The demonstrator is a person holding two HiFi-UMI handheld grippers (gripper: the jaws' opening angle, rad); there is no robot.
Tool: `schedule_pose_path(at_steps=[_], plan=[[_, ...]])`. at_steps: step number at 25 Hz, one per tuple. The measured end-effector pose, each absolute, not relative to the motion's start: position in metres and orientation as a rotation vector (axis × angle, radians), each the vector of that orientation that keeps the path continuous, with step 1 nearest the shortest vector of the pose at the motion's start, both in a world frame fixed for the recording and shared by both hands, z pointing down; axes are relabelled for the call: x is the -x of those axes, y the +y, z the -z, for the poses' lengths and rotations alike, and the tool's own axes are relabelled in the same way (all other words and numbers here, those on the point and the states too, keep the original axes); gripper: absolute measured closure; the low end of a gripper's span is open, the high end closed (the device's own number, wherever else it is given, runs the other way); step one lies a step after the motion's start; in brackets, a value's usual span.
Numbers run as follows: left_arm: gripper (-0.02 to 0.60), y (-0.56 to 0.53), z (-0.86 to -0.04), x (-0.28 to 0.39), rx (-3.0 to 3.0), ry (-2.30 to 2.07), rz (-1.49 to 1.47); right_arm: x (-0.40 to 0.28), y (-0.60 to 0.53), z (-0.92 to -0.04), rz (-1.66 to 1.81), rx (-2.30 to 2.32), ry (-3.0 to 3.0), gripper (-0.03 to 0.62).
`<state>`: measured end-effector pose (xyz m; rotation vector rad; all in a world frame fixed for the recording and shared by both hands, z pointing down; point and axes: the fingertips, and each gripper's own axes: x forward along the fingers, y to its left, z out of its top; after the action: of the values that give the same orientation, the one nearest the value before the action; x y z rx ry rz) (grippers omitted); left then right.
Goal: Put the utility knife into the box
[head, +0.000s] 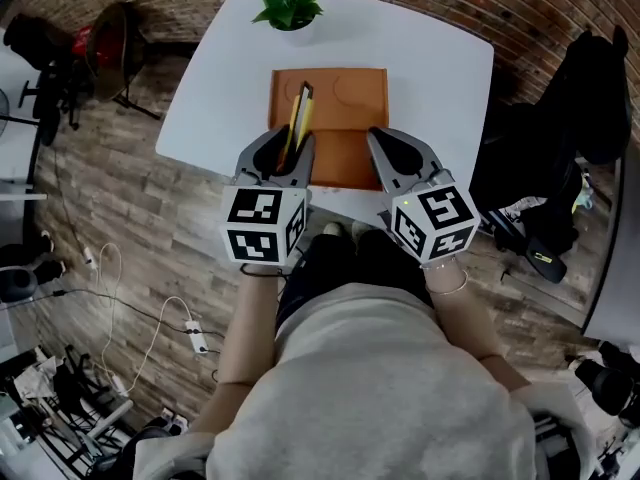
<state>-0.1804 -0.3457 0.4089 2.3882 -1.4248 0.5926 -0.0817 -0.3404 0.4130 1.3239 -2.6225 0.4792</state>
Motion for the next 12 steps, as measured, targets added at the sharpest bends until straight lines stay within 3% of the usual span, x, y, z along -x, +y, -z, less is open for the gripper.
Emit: schedule_pose_path(at_steps=[12], plan=[[0.454,-0.351,-0.449,0.17,-2.558,-1.197,-0.989,0.07,-0.341,-0.443,-0.581,-1.431,-2.518,0.595]])
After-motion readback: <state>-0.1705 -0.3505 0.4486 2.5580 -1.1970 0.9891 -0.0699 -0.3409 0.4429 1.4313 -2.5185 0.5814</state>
